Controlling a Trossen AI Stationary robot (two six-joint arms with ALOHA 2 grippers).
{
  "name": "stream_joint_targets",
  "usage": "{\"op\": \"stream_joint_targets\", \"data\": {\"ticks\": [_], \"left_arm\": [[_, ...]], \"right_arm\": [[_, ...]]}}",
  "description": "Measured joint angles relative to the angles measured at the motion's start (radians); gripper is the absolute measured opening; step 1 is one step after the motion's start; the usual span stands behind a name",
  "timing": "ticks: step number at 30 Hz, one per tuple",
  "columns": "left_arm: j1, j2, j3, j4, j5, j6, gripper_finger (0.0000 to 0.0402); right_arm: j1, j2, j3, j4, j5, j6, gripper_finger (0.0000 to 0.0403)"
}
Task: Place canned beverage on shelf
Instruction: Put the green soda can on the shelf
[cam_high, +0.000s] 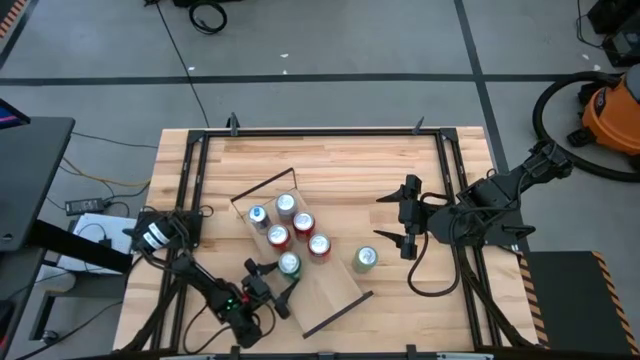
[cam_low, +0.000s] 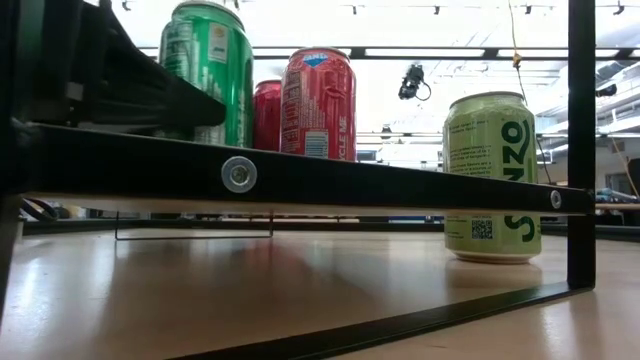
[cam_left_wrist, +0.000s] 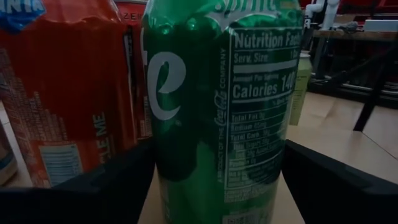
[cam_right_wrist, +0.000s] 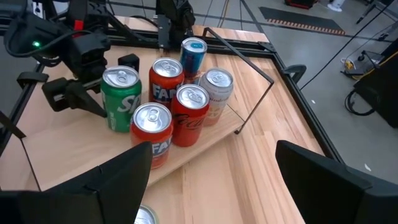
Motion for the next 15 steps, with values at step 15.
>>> {"op": "stream_joint_targets", "data": {"ticks": [15], "left_arm": [[-0.020,-0.004,0.000,0.088,0.054,0.192,0.0343]], "right_arm": [[0.000,0.000,0.000,0.000,-0.001,0.000,0.0352]]}}
